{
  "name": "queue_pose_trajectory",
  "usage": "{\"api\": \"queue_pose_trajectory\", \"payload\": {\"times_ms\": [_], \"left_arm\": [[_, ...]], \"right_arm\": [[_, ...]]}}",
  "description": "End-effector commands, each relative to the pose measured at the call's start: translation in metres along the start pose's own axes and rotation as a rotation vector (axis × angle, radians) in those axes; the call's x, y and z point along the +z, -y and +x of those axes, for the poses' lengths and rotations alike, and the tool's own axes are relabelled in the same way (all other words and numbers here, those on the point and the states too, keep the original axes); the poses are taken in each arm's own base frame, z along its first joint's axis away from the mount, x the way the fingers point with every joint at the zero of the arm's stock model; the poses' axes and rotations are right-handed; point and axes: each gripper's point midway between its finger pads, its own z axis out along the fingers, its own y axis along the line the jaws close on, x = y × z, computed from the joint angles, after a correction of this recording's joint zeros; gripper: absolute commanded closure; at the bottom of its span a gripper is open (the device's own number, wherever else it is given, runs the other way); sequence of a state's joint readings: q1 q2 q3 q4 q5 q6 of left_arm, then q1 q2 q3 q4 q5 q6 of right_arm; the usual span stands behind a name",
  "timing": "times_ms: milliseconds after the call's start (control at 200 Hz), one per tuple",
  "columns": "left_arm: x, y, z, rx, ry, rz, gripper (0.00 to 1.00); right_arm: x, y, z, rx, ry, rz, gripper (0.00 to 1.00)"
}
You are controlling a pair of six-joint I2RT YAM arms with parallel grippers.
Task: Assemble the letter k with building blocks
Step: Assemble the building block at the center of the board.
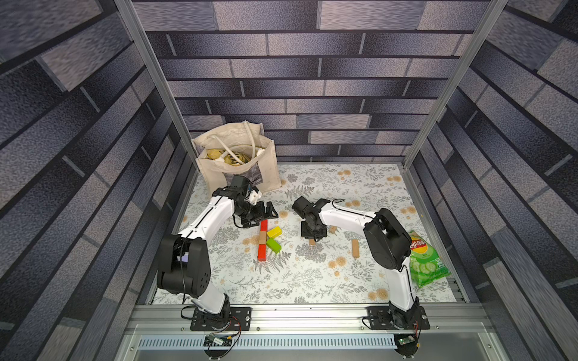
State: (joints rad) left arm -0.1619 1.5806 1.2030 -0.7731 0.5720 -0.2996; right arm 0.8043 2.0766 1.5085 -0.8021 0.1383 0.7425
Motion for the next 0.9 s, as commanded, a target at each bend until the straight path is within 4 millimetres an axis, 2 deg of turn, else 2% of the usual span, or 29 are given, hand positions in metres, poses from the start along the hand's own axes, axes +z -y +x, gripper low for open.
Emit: {"api": "queue_pose_trajectory", "payload": {"times_ms": [0, 90, 235, 561, 751, 892], "left_arm": [[-0.003, 0.001, 0.002, 0.008, 0.004, 0.01, 0.0], [-0.003, 0.001, 0.002, 0.007, 0.004, 0.01, 0.0], [-0.003, 0.001, 0.002, 0.007, 0.001, 0.011, 0.0], [-0.004, 0.001, 0.002, 0.008, 0.005, 0.008, 0.0], [-0.004, 0.001, 0.002, 0.011, 0.007, 0.005, 0.0], [-0.004, 0.0, 0.001, 0.007, 0.007, 0.006, 0.0]], "right_arm": [[0.014, 0.007, -0.003, 0.003, -0.003, 0.04, 0.77], [0.015, 0.008, -0.003, 0.004, -0.005, 0.042, 0.76], [0.015, 0.009, -0.003, 0.002, -0.002, 0.049, 0.68], [0.013, 0.009, -0.004, 0.0, 0.006, 0.045, 0.62], [0.012, 0.007, -0.005, 0.001, 0.014, 0.022, 0.53], [0.003, 0.002, -0.008, -0.006, 0.048, -0.016, 0.47]]}}
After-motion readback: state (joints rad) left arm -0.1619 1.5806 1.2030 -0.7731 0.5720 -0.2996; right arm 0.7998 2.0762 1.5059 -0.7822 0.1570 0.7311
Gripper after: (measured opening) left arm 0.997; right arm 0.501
